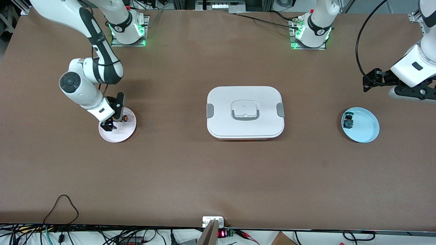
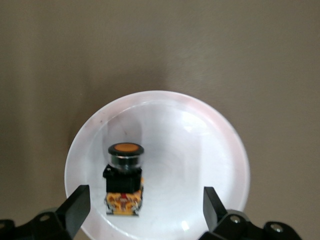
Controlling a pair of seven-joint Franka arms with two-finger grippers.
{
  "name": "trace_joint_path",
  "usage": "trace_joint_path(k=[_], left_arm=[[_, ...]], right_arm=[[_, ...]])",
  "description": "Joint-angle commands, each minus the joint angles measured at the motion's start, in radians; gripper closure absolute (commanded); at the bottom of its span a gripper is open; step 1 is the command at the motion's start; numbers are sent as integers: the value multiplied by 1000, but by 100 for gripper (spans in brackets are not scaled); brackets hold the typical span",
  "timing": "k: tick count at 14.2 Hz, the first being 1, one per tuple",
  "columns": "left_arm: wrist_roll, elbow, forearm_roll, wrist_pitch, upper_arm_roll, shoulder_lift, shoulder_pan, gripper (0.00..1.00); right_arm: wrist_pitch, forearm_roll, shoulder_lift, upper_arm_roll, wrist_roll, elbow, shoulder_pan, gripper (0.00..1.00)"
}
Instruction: Transfer orange switch to right arm and place
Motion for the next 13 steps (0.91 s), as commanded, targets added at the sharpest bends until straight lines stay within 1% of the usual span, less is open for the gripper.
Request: trace_joint_path(k=[1,4,7,10,13], left_arm=[[1,-1,-9,-14,7,-12,-5,0],[1,-1,-10,-14,7,-12,-5,0],[1,-1,-9,-15,7,-12,-5,0],[1,-1,-9,-21,7,-12,-4,0],[1,-1,-10,-24,7,-12,-2,0]], right_arm=[[-176,5,-56,1,2,118,-4,0],[-354,7,-58,-10,31,310,-2,0],[-469,7,-64,-10,187,436,-2,0],[-584,37,-69,-12,470,507,-4,0],[-655,53,-79,-24,750,533,-4,0]])
